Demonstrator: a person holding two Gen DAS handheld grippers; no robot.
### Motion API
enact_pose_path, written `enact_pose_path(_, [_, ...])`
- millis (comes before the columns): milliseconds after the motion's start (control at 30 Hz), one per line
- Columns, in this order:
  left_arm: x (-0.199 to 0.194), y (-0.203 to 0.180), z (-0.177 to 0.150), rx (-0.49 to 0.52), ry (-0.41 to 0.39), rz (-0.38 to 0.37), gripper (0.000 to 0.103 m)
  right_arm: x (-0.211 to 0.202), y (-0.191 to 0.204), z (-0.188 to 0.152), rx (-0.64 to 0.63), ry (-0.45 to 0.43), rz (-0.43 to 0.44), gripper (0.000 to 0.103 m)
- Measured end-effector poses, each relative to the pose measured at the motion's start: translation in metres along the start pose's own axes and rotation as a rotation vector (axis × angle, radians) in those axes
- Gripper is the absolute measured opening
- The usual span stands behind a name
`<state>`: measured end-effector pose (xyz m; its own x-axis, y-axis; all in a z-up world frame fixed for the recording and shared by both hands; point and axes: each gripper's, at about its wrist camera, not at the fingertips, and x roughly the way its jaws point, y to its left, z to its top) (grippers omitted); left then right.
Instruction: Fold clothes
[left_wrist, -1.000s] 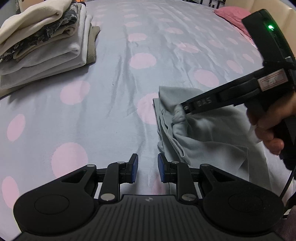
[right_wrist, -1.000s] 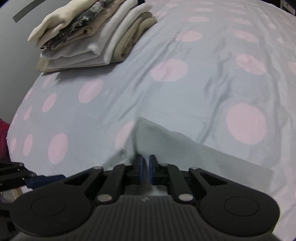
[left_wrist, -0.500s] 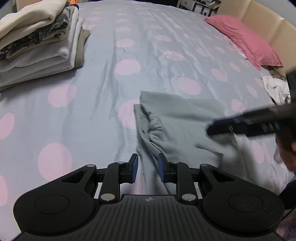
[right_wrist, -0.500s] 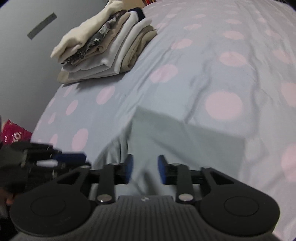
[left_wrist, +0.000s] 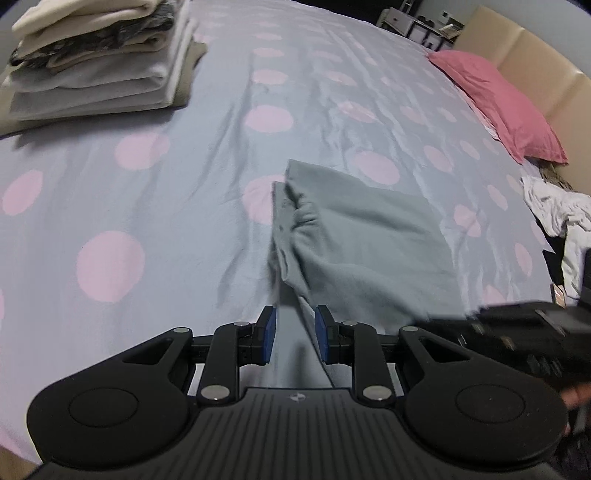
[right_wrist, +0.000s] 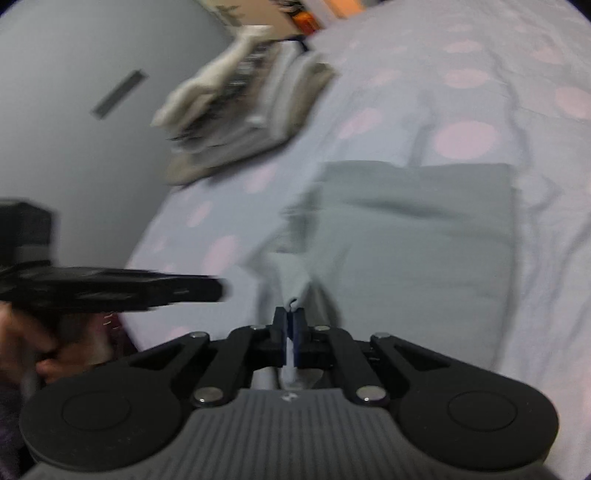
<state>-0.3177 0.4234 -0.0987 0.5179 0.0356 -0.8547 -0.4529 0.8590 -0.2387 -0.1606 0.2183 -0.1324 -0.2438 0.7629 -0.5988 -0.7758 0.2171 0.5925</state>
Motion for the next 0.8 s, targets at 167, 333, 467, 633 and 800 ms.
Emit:
enact_pose_path(167, [-0.011, 0.015, 0.004, -0.08, -0.045, -0.011, 0.021, 0.007, 0.047, -0.012, -0.165, 0.028, 0.046, 0.004])
enact_pose_path(333, [-0.014, 0.015, 0.001, -0.074, -0.048, -0.034, 0.026, 0.018, 0.07, -0.024, -0.237, 0.069, 0.07, 0.011])
enact_pose_path(467, [-0.003, 0.008, -0.009, -0.003, 0.023, 0.011, 0.029, 0.001, 0.065, -0.034, -0.324, 0.096, 0.004, 0.012])
enact_pose_path(633, [0.009, 0.002, -0.018, 0.036, 0.095, 0.077, 0.03, -0.034, 0.042, -0.048, -0.46, 0.117, -0.189, 0.038])
enact_pose_path(800, [0.003, 0.001, -0.033, -0.037, 0.116, 0.065, 0.038, -0.061, 0.031, -0.074, -0.625, 0.102, -0.356, 0.039])
